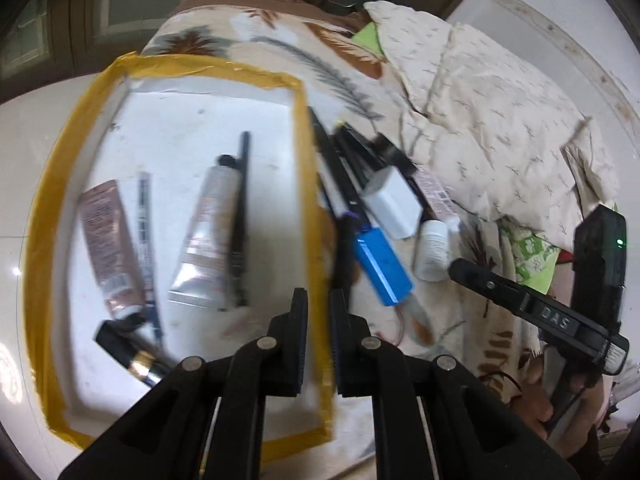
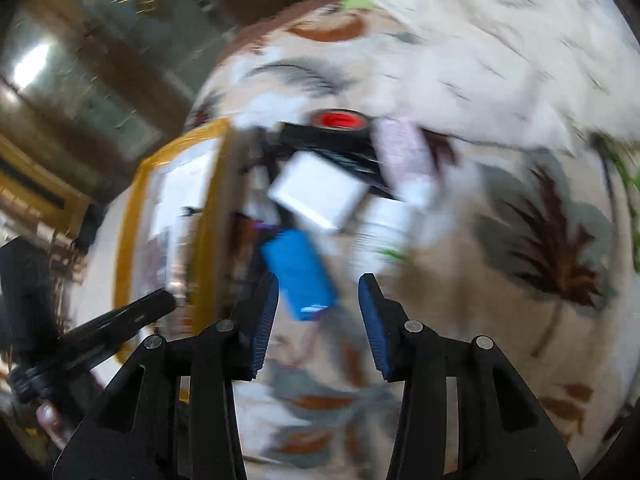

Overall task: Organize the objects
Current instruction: 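Open both tools to drop the marker and pen into the tray, then grasp the white medicine bottle with the right tool while the left grasps the blue battery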

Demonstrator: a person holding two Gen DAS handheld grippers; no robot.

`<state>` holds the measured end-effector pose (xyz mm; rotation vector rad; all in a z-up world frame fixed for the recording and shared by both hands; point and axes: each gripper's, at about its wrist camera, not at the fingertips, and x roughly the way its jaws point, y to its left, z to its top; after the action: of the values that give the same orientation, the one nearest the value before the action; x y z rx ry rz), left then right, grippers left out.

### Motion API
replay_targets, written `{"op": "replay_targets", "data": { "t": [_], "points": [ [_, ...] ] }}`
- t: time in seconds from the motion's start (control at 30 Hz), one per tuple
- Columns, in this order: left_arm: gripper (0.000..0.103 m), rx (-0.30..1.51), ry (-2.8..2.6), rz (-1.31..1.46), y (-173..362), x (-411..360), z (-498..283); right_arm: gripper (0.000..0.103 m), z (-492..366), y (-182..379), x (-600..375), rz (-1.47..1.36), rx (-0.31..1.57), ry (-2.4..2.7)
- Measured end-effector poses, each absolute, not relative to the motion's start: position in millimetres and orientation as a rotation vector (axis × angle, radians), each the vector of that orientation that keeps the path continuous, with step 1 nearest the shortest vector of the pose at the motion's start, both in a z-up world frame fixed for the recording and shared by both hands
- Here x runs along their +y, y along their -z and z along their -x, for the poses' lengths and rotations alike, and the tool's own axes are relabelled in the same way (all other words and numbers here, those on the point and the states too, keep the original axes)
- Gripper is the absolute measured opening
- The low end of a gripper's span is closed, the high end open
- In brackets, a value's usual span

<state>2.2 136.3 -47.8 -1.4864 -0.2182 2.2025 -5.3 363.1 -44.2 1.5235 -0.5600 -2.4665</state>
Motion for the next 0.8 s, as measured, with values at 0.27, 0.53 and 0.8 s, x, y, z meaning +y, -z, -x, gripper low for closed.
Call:
{"op": "replay_targets", "data": {
  "t": [0.27, 0.53, 0.8],
  "points": [
    [0.010, -0.082, -2.225, 1.513, 48.9, 174.6, -4.5, 0.042, 30.5, 62.0, 381.8, -1.559, -0.603, 2.477],
    [0.010, 0.024, -2.151, 1.573, 64.0, 220.3, 17.6, 0.034, 34.4, 82.6, 393.9, -1.600, -0.709, 2.407],
    [0.010, 0.139, -2.132, 1.643, 82.3, 224.4, 27.4, 0.034, 26.5, 82.2, 401.6, -1.581, -0.726, 2.398]
  ]
}}
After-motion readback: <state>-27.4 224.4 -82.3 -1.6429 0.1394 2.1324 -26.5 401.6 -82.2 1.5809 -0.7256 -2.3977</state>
